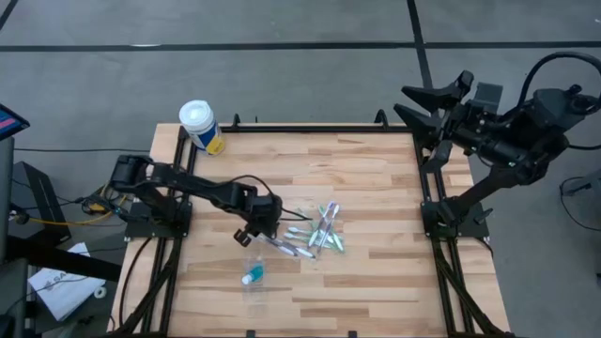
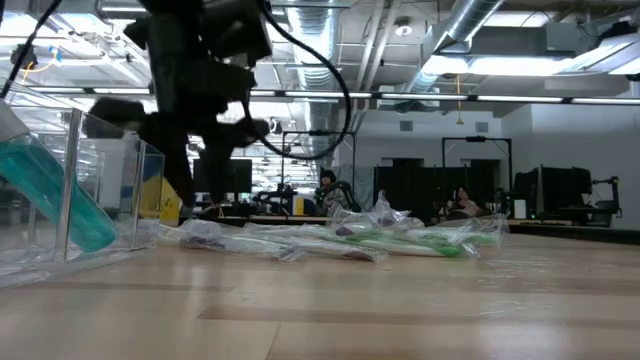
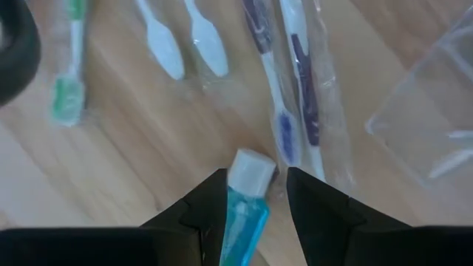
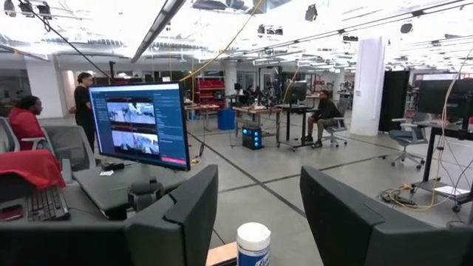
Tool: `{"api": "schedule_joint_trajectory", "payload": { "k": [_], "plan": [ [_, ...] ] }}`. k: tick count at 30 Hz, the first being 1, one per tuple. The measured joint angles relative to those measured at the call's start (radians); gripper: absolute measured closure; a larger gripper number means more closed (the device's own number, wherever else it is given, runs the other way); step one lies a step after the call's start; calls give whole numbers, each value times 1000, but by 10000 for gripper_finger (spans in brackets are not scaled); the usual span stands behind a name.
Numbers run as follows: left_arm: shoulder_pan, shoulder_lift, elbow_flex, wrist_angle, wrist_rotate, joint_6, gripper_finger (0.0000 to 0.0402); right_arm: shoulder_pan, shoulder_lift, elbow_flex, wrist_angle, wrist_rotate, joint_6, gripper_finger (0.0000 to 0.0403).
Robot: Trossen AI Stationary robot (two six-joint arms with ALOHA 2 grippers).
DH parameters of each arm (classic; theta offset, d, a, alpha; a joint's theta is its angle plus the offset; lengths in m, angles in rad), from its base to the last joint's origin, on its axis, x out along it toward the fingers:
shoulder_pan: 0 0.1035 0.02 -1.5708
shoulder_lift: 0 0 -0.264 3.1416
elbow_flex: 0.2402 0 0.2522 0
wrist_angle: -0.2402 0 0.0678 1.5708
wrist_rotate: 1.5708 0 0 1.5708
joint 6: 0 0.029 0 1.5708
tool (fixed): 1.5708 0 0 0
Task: Pick & Place toothbrushing station
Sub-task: Put the blue mouthwash into the transparent organizer
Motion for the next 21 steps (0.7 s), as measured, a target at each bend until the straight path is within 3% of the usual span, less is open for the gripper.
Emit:
{"api": "schedule_joint_trajectory", "payload": {
  "k": [21],
  "plan": [
    [52, 94, -34, 94, 45, 38, 268, 1, 0, 0, -32, -1, -8, 220]
  ]
}}
